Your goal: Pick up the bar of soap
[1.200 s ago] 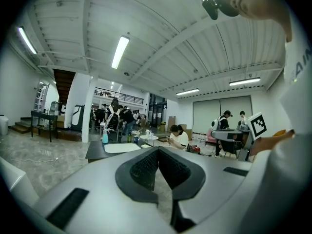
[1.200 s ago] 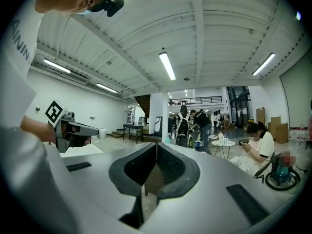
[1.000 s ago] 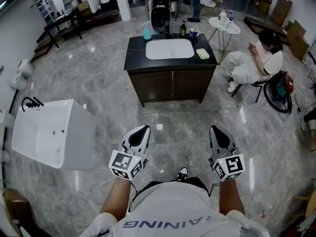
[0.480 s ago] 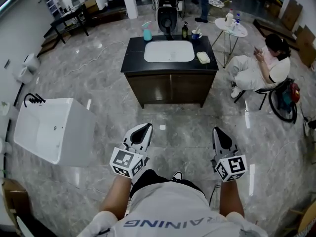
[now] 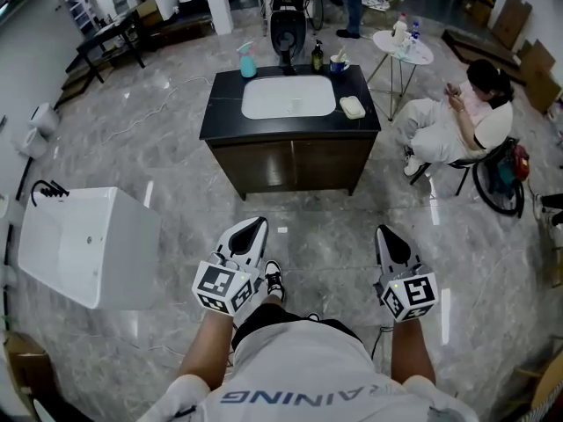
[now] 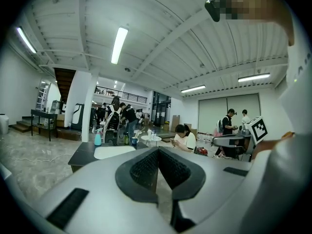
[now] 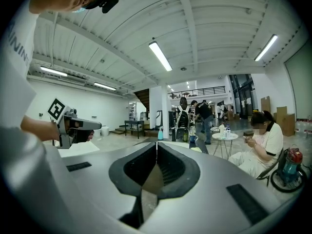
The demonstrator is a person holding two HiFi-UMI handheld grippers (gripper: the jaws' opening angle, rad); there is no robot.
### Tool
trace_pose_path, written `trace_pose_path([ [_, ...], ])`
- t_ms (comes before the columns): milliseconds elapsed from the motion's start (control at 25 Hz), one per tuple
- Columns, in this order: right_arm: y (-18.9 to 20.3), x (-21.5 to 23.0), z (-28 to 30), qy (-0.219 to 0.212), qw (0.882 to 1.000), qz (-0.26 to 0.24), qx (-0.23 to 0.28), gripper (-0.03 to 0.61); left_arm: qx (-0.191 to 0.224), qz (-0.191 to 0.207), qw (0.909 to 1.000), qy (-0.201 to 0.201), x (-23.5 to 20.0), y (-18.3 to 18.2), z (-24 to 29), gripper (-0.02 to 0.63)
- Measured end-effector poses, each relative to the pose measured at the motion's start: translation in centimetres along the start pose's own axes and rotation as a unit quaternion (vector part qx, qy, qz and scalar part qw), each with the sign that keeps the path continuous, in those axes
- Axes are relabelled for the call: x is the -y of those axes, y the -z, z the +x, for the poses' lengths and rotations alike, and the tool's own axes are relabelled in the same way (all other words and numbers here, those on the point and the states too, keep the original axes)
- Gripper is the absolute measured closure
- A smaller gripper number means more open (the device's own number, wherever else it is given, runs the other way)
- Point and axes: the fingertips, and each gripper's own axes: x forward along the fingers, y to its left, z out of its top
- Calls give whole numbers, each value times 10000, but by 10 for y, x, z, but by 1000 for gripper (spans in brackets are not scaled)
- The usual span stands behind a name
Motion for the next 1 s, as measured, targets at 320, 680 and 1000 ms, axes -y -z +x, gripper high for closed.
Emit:
trace_pose_path([
  [320,-17,24,49,349,9993,-39,-83,558,24,48,9993,359,-37,-14,56,606],
  [680,-34,20,133,522,9980,-212,-271,558,-56,-12,9985,539,-116,-21,103,606],
  [1000,-47,2,212,607,9972,-279,-344,558,-50,-111,9975,695,-186,-25,127,606],
])
